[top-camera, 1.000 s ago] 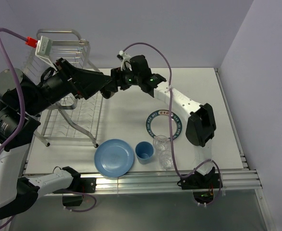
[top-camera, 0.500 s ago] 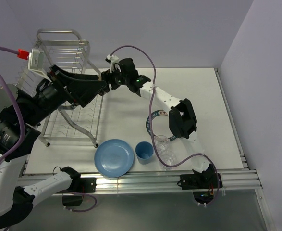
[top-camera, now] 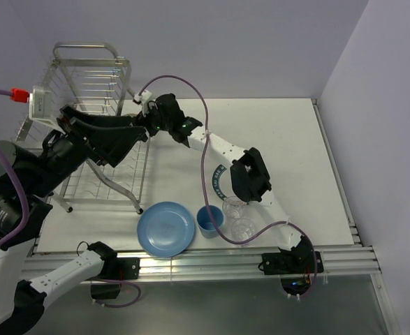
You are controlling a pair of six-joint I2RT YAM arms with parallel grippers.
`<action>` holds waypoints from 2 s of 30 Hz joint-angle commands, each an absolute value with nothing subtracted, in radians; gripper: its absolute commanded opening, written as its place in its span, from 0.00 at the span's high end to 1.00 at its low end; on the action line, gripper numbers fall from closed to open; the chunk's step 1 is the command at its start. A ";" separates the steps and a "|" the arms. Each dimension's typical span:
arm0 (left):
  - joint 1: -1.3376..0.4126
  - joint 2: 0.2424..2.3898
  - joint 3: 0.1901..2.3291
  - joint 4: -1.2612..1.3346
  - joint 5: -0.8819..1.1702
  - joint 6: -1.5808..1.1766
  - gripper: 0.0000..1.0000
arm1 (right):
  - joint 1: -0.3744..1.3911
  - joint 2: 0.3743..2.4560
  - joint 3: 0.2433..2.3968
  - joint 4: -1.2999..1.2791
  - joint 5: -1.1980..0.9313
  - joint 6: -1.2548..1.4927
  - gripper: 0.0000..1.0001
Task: Load the mixed dishes into the dish rack
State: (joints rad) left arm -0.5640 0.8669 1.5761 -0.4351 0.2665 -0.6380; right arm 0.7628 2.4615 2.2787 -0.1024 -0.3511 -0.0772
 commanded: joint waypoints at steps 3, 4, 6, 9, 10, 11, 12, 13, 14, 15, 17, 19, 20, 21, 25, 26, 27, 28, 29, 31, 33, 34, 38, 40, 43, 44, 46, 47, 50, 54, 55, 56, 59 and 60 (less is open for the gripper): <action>-0.560 0.828 1.552 -0.419 0.244 -0.607 0.19 | 0.795 2.459 2.366 0.041 -0.307 -0.235 1.00; -0.558 0.827 1.552 -0.425 0.241 -0.604 0.19 | 0.798 2.457 2.362 0.049 -0.293 -0.250 1.00; -0.560 0.821 1.549 -0.429 0.241 -0.600 0.19 | 0.801 2.467 2.364 0.052 -0.285 -0.287 1.00; -0.560 0.811 1.542 -0.430 0.242 -0.597 0.19 | 0.805 2.483 2.376 0.043 -0.261 -0.337 1.00; -0.560 0.810 1.539 -0.428 0.244 -0.597 0.19 | 0.804 2.487 2.376 0.043 -0.258 -0.348 1.00; -0.560 0.808 1.539 -0.429 0.250 -0.597 0.18 | 0.805 2.493 2.378 0.040 -0.250 -0.368 1.00; -0.560 0.808 1.537 -0.431 0.249 -0.595 0.19 | 0.805 2.496 2.379 0.037 -0.249 -0.379 1.00; -0.560 0.808 1.540 -0.434 0.250 -0.589 0.18 | 0.804 2.500 2.379 0.035 -0.247 -0.386 1.00; -0.560 0.807 1.542 -0.439 0.252 -0.588 0.18 | 0.805 2.503 2.378 0.035 -0.245 -0.403 1.00; -0.560 0.807 1.540 -0.440 0.253 -0.584 0.18 | 0.805 2.511 2.378 0.034 -0.245 -0.408 1.00; -0.560 0.801 1.539 -0.442 0.253 -0.578 0.18 | 0.807 2.523 2.379 0.031 -0.249 -0.428 1.00; -0.560 0.799 1.536 -0.445 0.253 -0.574 0.18 | 0.807 2.534 2.385 0.026 -0.247 -0.439 1.00; -0.560 0.796 1.534 -0.448 0.255 -0.572 0.18 | 0.808 2.543 2.391 0.026 -0.247 -0.445 1.00; -0.558 0.796 1.531 -0.449 0.256 -0.568 0.18 | 0.810 2.546 2.396 0.023 -0.252 -0.448 1.00; -0.560 0.787 1.525 -0.451 0.258 -0.568 0.18 | 0.813 2.556 2.407 0.021 -0.259 -0.463 1.00; -0.560 0.784 1.522 -0.449 0.258 -0.568 0.18 | 0.811 2.556 2.408 0.021 -0.261 -0.463 1.00; -0.560 0.781 1.517 -0.448 0.256 -0.569 0.18 | 0.813 2.559 2.408 0.020 -0.268 -0.466 1.00; -0.560 0.779 1.519 -0.449 0.255 -0.569 0.18 | 0.811 2.559 2.408 0.020 -0.271 -0.468 1.00; -0.560 0.778 1.519 -0.451 0.253 -0.569 0.18 | 0.813 2.560 2.405 0.020 -0.272 -0.466 1.00; -0.560 0.776 1.519 -0.453 0.258 -0.568 0.18 | 0.813 2.563 2.407 0.012 -0.279 -0.469 1.00; -0.560 0.775 1.516 -0.453 0.258 -0.568 0.18 | 0.816 2.565 2.408 0.009 -0.291 -0.471 1.00; -0.560 0.770 1.513 -0.453 0.258 -0.568 0.18 | 0.819 2.568 2.410 0.006 -0.296 -0.474 1.00; -0.560 0.753 1.490 -0.442 0.261 -0.569 0.18 | 0.827 2.583 2.421 0.006 -0.308 -0.480 1.00; -0.560 0.747 1.483 -0.445 0.261 -0.568 0.18 | 0.834 2.588 2.422 0.006 -0.310 -0.485 1.00; -0.560 0.735 1.479 -0.452 0.261 -0.561 0.18 | 0.841 2.597 2.416 0.006 -0.314 -0.494 1.00; -0.560 0.733 1.479 -0.453 0.259 -0.558 0.18 | 0.844 2.599 2.415 0.005 -0.316 -0.497 1.00; -0.560 0.727 1.479 -0.463 0.259 -0.555 0.18 | 0.845 2.606 2.411 0.006 -0.307 -0.508 1.00; -0.560 0.724 1.477 -0.463 0.259 -0.555 0.18 | 0.847 2.608 2.413 0.006 -0.304 -0.509 1.00; -0.560 0.713 1.463 -0.472 0.259 -0.552 0.18 | 0.851 2.617 2.413 0.006 -0.291 -0.518 1.00; -0.560 0.704 1.460 -0.482 0.252 -0.546 0.17 | 0.857 2.617 2.399 0.009 -0.278 -0.522 0.88; -0.560 0.703 1.462 -0.483 0.253 -0.546 0.17 | 0.857 2.617 2.396 0.012 -0.273 -0.522 0.77; -0.560 0.704 1.462 -0.483 0.253 -0.546 0.17 | 0.857 2.617 2.396 0.012 -0.270 -0.522 0.74; -0.560 0.704 1.466 -0.491 0.255 -0.543 0.17 | 0.858 2.614 2.390 0.012 -0.261 -0.526 0.59; -0.560 0.701 1.466 -0.491 0.253 -0.545 0.17 | 0.857 2.611 2.384 0.009 -0.261 -0.529 0.59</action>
State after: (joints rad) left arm -0.5640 0.7097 1.4616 -0.4976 0.2562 -0.5640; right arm 0.8360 2.6057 2.3562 -0.0479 -0.2626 -0.5171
